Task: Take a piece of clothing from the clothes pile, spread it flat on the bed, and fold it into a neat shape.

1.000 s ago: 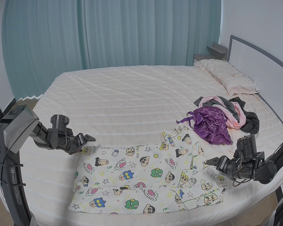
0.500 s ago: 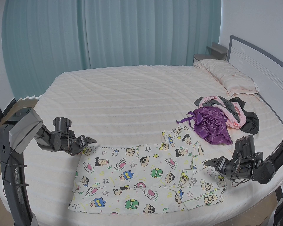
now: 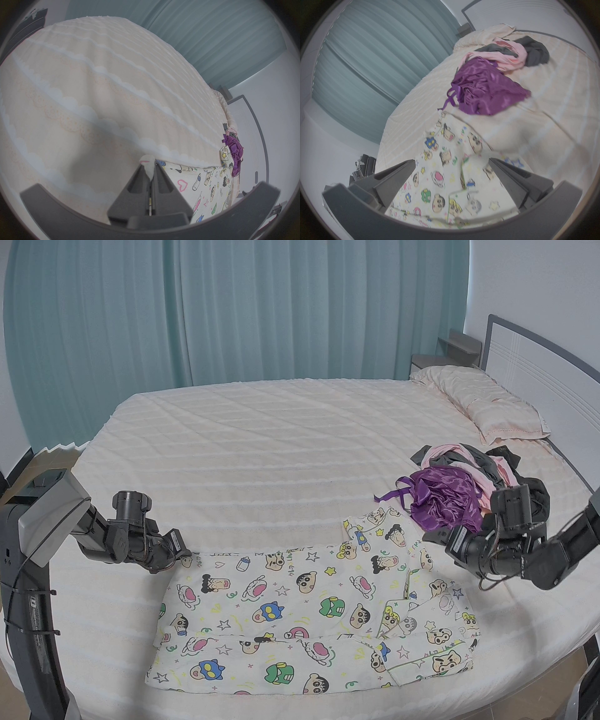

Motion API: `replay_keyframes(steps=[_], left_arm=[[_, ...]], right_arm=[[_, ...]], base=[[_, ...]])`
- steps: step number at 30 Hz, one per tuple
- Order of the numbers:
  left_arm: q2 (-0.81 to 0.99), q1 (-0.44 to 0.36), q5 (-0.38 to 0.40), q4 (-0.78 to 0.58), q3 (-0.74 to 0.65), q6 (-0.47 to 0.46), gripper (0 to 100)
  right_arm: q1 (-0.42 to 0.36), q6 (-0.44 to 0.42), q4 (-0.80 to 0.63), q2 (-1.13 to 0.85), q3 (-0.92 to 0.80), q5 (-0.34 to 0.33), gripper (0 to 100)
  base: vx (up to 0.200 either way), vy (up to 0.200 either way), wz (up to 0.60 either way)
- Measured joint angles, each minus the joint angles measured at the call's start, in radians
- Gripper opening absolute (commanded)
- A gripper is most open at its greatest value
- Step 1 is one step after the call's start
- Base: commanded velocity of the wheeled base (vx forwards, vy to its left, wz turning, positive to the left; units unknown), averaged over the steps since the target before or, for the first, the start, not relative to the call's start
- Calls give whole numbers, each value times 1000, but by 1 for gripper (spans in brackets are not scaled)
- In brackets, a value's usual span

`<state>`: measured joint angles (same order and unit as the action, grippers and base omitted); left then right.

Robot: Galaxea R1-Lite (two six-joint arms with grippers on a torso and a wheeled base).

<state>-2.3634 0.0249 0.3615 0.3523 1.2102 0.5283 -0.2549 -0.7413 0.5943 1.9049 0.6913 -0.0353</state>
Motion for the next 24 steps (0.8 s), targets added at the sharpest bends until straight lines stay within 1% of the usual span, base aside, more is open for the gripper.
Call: replay_keyframes(steps=[8, 15, 19, 24], left_arm=[[39, 10, -1, 0, -31, 6, 0], [69, 16, 0, 0, -58, 8, 0], [86, 15, 2, 0, -77, 9, 0], [102, 13, 5, 0, -96, 10, 0]], right_arm=[[35, 84, -128, 191, 356, -16, 100], [54, 211, -229, 379, 639, -19, 100], [64, 282, -270, 469, 760, -17, 100], [63, 324, -277, 544, 842, -18, 100]], base=[[0, 0, 0], [0, 0, 0], [0, 0, 0], [0, 0, 0]])
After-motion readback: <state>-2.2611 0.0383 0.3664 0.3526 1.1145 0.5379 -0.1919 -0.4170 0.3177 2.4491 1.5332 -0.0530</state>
